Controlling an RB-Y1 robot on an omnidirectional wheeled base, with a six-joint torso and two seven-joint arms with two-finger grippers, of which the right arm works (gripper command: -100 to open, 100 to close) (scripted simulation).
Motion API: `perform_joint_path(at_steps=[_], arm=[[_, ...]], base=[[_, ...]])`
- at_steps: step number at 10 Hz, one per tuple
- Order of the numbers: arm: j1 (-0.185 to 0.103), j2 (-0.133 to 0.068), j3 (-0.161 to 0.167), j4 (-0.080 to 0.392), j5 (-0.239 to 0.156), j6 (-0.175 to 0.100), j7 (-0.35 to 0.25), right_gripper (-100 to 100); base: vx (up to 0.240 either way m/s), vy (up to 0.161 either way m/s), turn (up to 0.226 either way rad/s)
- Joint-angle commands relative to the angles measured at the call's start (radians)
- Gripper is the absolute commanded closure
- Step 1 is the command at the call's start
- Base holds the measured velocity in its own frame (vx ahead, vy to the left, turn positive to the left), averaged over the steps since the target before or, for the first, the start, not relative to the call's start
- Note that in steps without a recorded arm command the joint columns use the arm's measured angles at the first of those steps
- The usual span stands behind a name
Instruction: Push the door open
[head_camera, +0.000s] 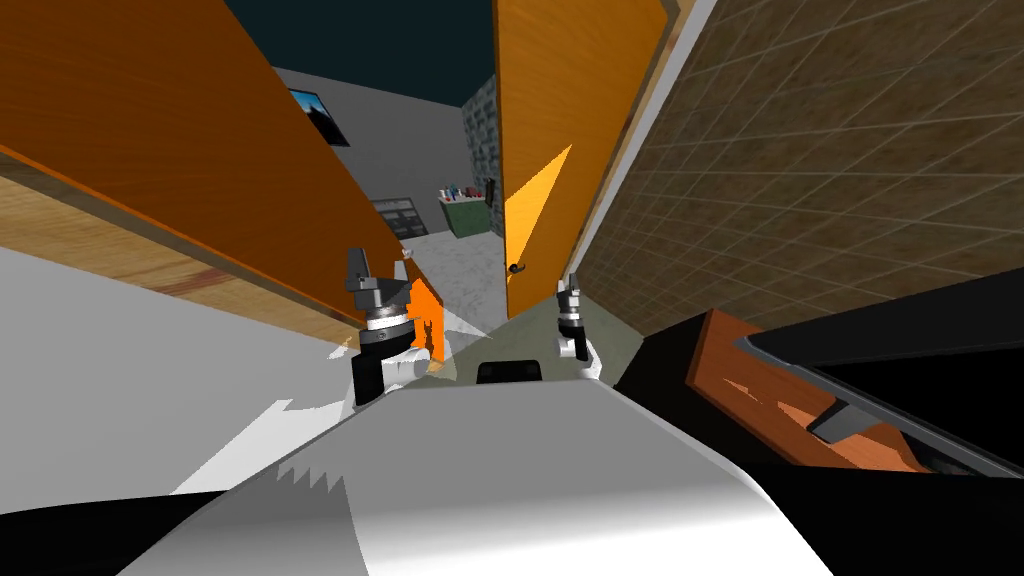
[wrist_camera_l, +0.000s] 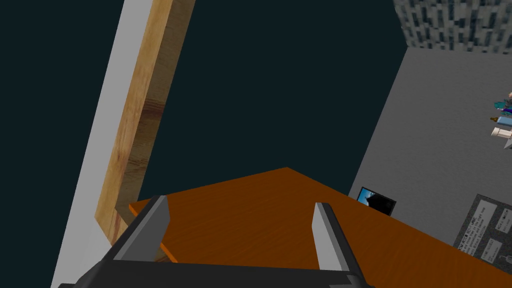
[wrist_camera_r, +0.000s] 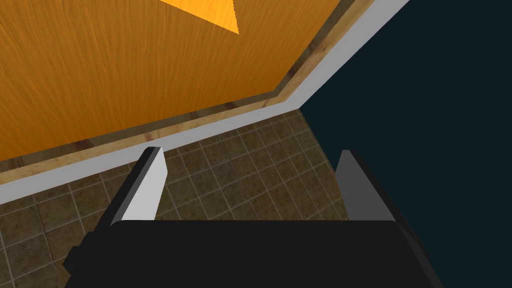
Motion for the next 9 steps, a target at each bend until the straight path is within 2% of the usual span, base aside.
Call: perform_joint_path(at_steps=[1, 2, 4, 5, 6, 7, 8, 9], arm=[[-0.024, 0.001, -0.001, 0.05, 0.002, -0.006, -0.002, -100], [-0.024, 0.001, -0.001, 0.062, 0.002, -0.006, -0.002, -100], [-0.06, -0.001, -0.002, 0.132, 0.004, -0.015, -0.009, -100], [-0.06, -0.001, -0.002, 0.154, 0.004, -0.015, -0.009, -100], [-0.078, -0.002, -0.003, 0.177, 0.005, -0.02, -0.012, -100], [-0.078, -0.002, -0.003, 0.2, 0.005, -0.02, -0.012, -100], [-0.096, -0.002, -0.004, 0.23, 0.006, -0.025, -0.015, -100], [-0.096, -0.002, -0.004, 0.246, 0.006, -0.025, -0.015, -100]], base=[[0.028, -0.061, 0.119], [0.025, -0.05, 0.072], [0.042, -0.071, 0.17], [0.037, -0.074, 0.087], [0.043, -0.054, 0.121], [0.036, -0.045, 0.078], [0.036, -0.06, 0.124], [0.027, -0.052, 0.08]])
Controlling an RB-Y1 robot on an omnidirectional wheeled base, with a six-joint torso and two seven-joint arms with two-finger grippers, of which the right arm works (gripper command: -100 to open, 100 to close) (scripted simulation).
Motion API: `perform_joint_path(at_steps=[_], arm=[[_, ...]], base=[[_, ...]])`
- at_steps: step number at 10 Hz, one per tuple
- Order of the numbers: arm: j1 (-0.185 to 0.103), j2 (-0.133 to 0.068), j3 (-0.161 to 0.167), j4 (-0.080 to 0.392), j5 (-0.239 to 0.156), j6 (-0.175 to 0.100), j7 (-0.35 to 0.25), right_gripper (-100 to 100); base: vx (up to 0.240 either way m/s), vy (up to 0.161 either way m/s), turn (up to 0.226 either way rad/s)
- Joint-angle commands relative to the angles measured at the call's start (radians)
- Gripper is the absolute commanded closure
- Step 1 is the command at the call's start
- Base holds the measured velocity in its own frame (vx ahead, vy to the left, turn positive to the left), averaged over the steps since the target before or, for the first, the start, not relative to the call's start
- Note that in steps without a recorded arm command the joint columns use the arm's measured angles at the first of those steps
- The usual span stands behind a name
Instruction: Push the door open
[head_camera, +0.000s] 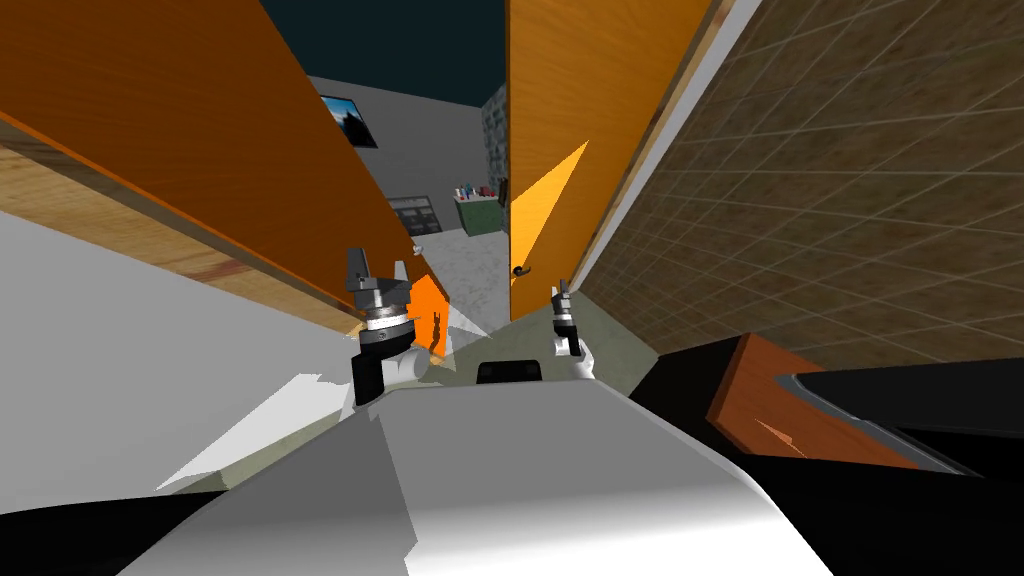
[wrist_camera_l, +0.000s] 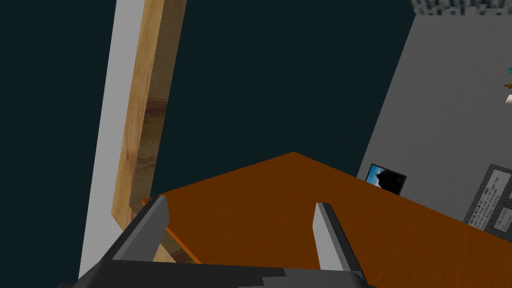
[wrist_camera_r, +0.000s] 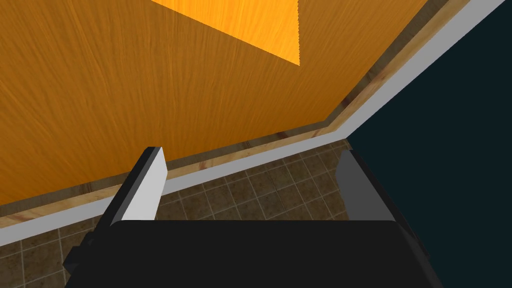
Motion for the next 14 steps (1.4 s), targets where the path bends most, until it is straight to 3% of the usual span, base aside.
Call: perform_joint_path(at_steps=[1, 2, 5, 6, 7, 9, 14], arm=[[-0.019, 0.001, 0.0, 0.05, 0.002, -0.005, -0.003, -100], [-0.037, 0.0, -0.001, 0.079, 0.003, -0.009, -0.006, -100], [-0.054, 0.0, -0.002, 0.148, 0.004, -0.014, -0.009, -100], [-0.072, 0.0, -0.003, 0.192, 0.005, -0.018, -0.012, -100], [-0.072, 0.0, -0.003, 0.192, 0.005, -0.018, -0.012, -100], [-0.089, 0.0, -0.003, 0.237, 0.006, -0.023, -0.015, -100], [-0.155, 0.002, -0.006, 0.398, 0.01, -0.04, -0.027, -100]], base=[[0.03, -0.058, 0.133], [0.034, -0.086, 0.236], [0.032, -0.063, 0.083], [0.027, -0.056, 0.125], [0.02, -0.052, 0.069], [0.022, -0.059, 0.103], [0.031, -0.076, 0.149]])
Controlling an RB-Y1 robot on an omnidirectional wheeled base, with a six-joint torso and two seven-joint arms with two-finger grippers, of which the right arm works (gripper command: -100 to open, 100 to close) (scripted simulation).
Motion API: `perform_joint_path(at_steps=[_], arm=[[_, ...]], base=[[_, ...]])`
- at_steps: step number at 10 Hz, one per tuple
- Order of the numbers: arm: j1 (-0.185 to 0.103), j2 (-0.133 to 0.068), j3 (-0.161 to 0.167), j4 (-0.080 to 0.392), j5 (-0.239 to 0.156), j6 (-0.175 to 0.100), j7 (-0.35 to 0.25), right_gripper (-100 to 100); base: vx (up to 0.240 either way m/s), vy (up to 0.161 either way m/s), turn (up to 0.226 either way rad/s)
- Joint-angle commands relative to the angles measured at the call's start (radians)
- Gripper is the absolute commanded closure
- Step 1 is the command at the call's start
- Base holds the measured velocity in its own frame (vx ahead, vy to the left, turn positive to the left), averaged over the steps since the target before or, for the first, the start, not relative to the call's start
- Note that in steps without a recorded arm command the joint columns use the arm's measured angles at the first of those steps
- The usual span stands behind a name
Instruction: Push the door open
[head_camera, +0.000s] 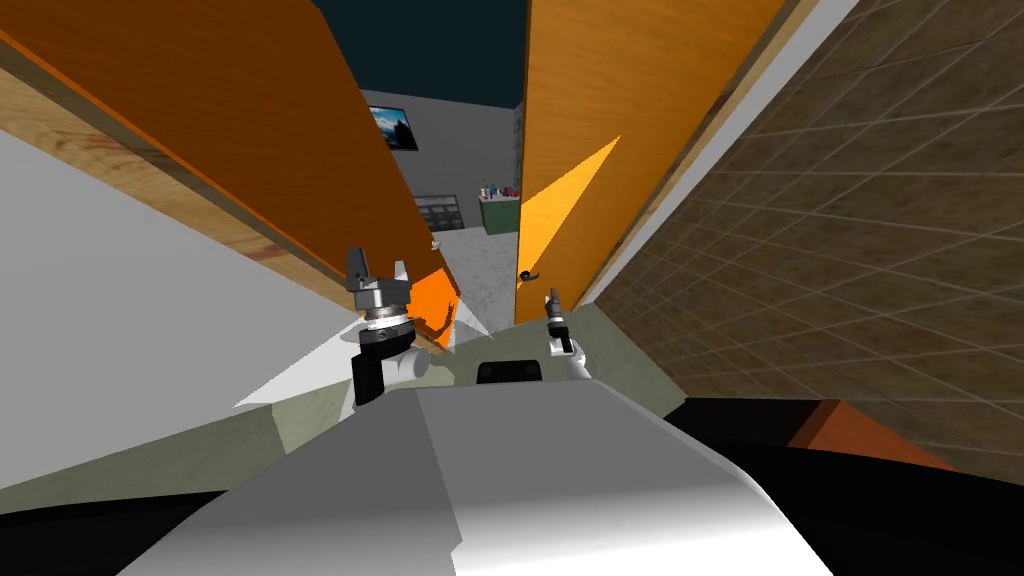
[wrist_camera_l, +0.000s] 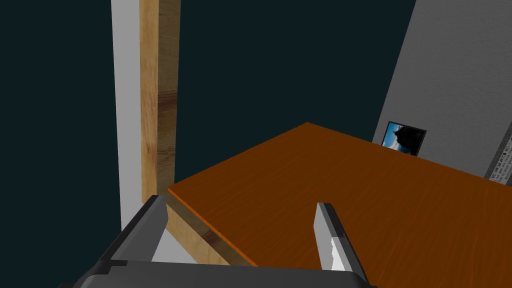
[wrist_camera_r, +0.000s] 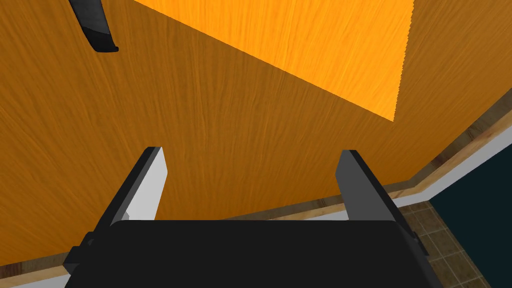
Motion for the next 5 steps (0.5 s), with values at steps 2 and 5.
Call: perform_joint_path(at_steps=[2, 5], arm=[[-0.022, 0.0, -0.001, 0.072, 0.002, -0.009, -0.006, -100], [-0.052, 0.001, -0.002, 0.145, 0.004, -0.016, -0.011, -100]], base=[[0.029, -0.066, 0.084], [0.022, -0.071, 0.125]])
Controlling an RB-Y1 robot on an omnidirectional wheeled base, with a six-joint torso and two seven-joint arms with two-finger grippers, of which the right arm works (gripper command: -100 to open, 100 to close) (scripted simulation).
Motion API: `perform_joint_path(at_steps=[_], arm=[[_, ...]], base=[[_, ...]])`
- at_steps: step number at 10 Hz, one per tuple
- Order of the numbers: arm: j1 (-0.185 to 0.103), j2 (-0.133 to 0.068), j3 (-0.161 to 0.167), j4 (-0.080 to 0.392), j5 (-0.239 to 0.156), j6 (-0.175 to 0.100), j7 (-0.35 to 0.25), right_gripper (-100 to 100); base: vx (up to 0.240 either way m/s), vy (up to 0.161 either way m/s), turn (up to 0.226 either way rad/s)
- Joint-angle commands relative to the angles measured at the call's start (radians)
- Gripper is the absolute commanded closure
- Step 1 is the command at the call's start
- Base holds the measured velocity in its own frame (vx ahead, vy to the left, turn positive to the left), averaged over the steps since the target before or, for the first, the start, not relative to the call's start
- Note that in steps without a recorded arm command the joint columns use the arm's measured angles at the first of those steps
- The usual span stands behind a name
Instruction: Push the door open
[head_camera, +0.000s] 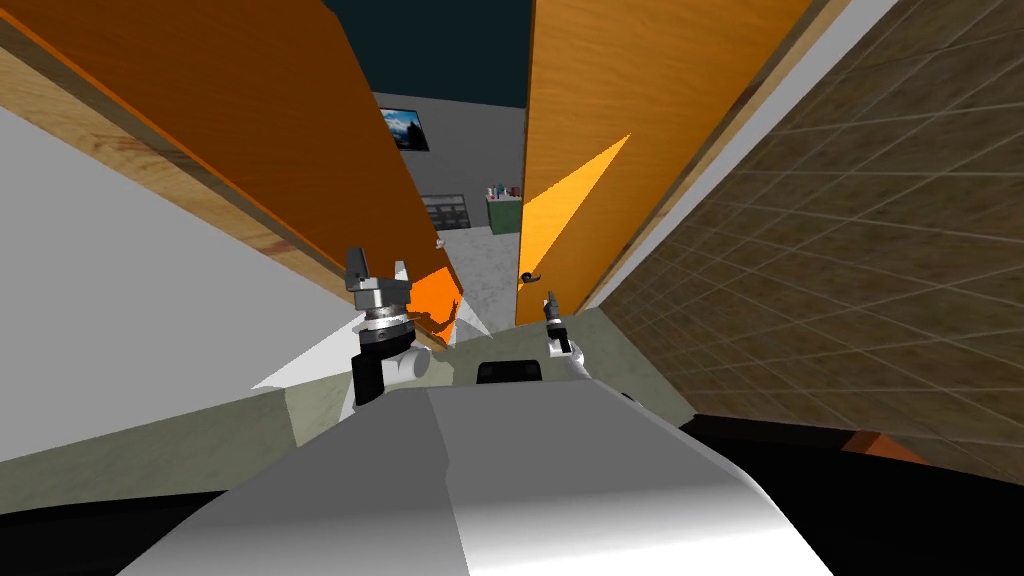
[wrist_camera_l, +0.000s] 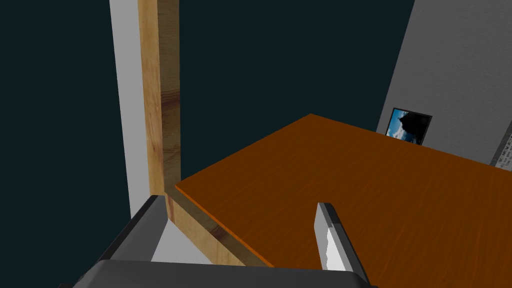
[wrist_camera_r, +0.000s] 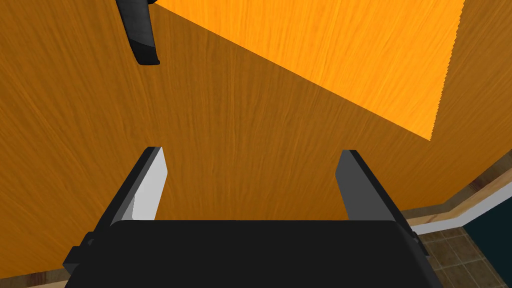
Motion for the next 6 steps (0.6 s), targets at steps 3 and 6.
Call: perform_joint_path(at_steps=[3, 6], arm=[[-0.042, 0.005, -0.001, 0.117, 0.004, -0.01, -0.007, -100], [-0.076, 0.008, -0.003, 0.206, 0.006, -0.019, -0.014, -100]], base=[[0.026, -0.096, 0.187], [0.032, -0.097, 0.139]])
